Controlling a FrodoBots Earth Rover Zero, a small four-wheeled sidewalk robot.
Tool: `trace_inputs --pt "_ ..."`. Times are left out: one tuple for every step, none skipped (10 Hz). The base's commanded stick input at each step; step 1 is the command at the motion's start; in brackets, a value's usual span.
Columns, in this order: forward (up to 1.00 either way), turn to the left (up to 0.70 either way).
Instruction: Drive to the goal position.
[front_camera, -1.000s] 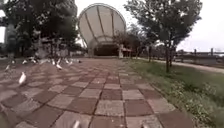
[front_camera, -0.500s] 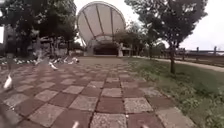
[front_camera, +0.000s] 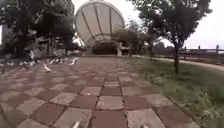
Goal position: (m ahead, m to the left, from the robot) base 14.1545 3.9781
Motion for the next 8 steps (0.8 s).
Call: trace_inputs --pt "0.7 0.0" --pt "0.7 0.0" --pt "0.7 0.0" --pt "0.7 0.0" --pt "0.7 0.0" --pt "0.7 0.0" --pt "0.7 0.0" --pt "0.7 0.0"
